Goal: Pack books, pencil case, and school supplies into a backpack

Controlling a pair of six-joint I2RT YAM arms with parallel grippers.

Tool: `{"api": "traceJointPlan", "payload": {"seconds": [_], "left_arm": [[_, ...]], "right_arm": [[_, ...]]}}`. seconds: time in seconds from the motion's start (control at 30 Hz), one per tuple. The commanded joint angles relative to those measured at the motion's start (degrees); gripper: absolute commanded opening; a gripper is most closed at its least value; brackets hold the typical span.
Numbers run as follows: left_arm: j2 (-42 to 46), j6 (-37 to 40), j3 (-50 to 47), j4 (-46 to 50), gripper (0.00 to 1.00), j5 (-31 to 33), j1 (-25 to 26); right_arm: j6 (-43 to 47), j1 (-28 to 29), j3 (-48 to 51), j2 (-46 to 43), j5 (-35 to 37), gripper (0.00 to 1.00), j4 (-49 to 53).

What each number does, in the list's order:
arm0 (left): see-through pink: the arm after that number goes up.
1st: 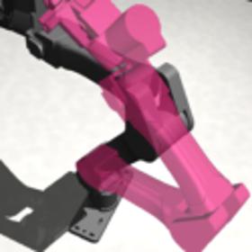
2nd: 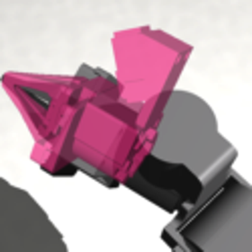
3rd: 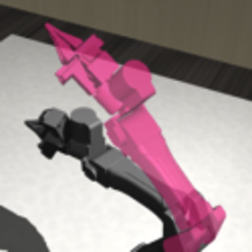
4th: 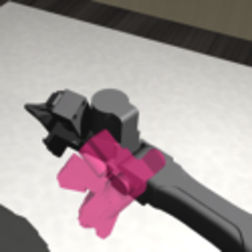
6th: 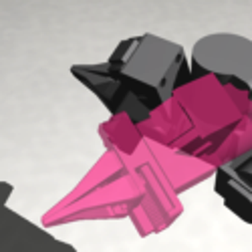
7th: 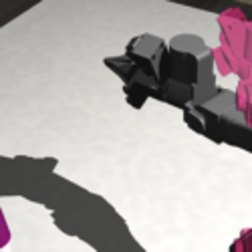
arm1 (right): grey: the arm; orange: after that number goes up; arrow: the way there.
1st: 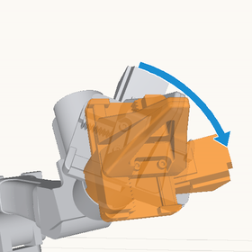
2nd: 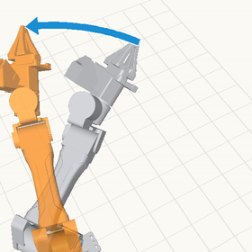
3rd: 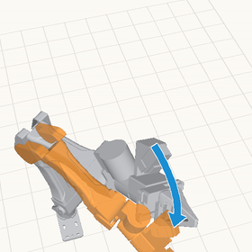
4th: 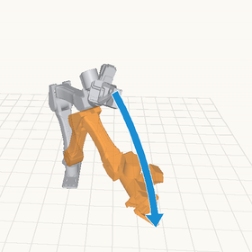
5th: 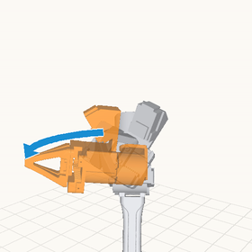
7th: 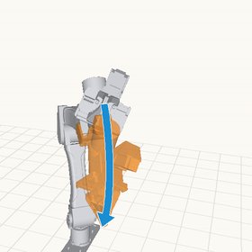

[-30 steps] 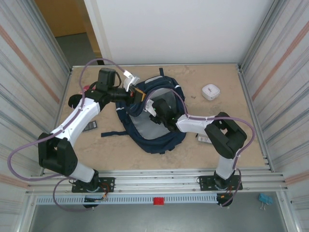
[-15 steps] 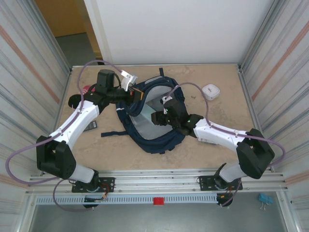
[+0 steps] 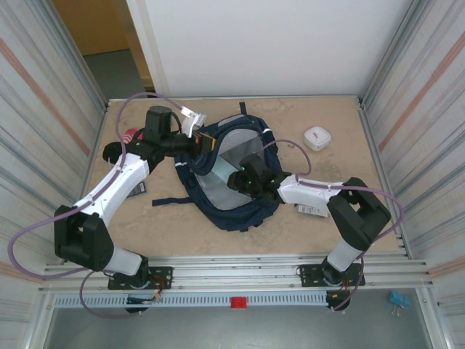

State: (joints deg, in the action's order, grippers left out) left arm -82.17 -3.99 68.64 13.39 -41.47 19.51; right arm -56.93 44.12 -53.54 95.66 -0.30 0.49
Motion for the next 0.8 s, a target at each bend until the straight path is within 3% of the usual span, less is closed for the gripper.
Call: {"api": "traceJointPlan", "payload": {"seconds": [0.0, 0.2, 0.3, 0.5, 0.77], "left_arm": [[3.73, -0.73, 0.53, -6.56, 0.0, -1.99, -0.39], [3.01, -0.74, 0.33, -7.09, 0.0, -1.76, -0.43], [2.77, -0.4, 0.22, -6.9, 0.0, -1.55, -0.36], [2.96, 1.27, 0.31, -5.17, 0.0, -0.07, -0.39], [2.87, 1.75, -0.01, -5.13, 0.0, -0.36, -0.4]], "right_arm": [[-1.96, -0.84, -2.35, 3.24, -2.05, 0.46, -4.94], [-1.35, 1.89, -5.65, 8.12, -7.98, 0.31, -12.87], [-0.54, 3.15, -6.44, 8.62, -10.45, 0.29, -14.45], [1.36, 1.55, -0.87, 0.73, -8.03, 0.43, -9.3], [3.35, -2.67, -3.48, 3.39, -7.99, 0.41, -9.29]]}}
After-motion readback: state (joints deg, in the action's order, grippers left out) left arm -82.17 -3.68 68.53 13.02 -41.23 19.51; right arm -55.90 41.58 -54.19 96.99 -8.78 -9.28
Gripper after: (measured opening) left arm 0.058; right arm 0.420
